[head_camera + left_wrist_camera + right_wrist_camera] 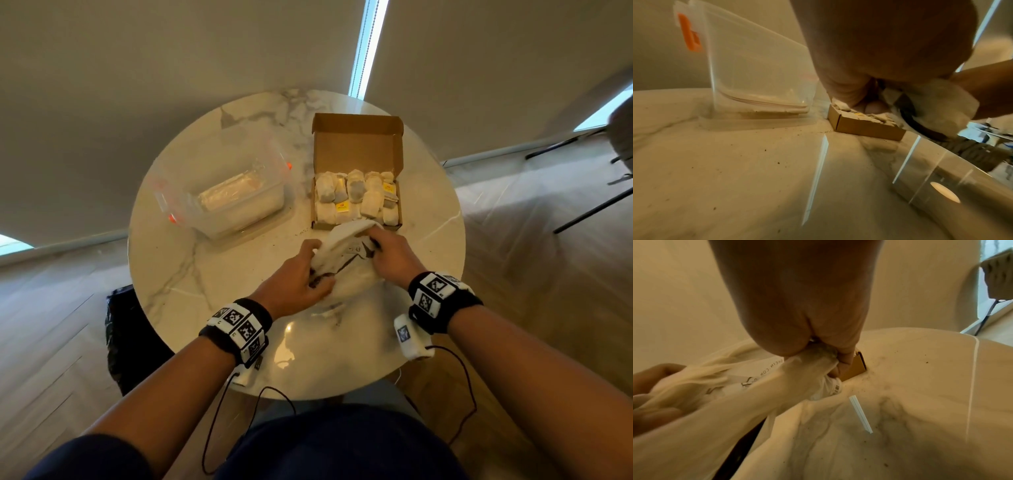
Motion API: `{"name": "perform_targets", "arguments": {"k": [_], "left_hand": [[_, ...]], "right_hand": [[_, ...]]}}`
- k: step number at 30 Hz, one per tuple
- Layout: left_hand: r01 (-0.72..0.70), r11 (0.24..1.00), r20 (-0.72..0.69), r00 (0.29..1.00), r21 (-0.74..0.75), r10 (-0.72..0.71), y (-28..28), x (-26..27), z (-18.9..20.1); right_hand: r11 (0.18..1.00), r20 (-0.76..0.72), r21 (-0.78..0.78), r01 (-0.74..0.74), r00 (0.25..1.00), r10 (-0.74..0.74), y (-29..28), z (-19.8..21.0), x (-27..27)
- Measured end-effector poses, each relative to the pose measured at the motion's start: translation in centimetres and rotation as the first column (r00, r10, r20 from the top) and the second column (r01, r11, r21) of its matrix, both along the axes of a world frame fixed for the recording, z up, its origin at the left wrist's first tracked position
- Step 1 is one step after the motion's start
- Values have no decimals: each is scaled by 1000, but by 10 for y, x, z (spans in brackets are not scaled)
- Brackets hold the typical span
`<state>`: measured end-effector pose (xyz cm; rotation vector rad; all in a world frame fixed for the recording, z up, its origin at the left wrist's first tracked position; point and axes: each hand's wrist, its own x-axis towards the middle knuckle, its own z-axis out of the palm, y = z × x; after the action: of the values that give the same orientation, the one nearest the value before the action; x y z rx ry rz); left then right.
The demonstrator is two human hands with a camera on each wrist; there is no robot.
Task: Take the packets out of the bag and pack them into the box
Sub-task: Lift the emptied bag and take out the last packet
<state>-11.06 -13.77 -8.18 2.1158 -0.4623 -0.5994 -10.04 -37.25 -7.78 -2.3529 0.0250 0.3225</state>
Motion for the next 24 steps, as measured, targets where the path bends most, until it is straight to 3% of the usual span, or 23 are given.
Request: {"name": "perform_targets", "arguments": {"k": [4,8,11,16,18,21,23,24], "left_hand": [[174,981,-36,983,-86,-178,3,-14,-2],[279,960,61,958,37,-281,7,-20,-9],[243,957,164,949,160,-269,11,-21,-8],[-134,990,260,958,48,117,18,-20,-7],[-320,947,218,922,-33,319,13,-14,5],[-523,831,193,810,-191,554,-1,-1,21],[-569,777,194,759,-269,622,-14,3,28],[-556,788,245,752,-263,612,-20,2,31]], "right_hand": [[997,70,4,73,995,-73,12,-5,-2],[999,69,19,36,997,-37,27,-13,2],[999,24,49,-17,1000,16,37,-7,3],[931,-32,204,-304,948,317,38,15,-18],[874,-19,203,-442,891,455,35,17,-27],[800,68,125,-587,810,583,29,22,-35],[775,64,175,-607,793,606,23,27,-40],[775,62,225,-591,802,594,19,30,-40]]}}
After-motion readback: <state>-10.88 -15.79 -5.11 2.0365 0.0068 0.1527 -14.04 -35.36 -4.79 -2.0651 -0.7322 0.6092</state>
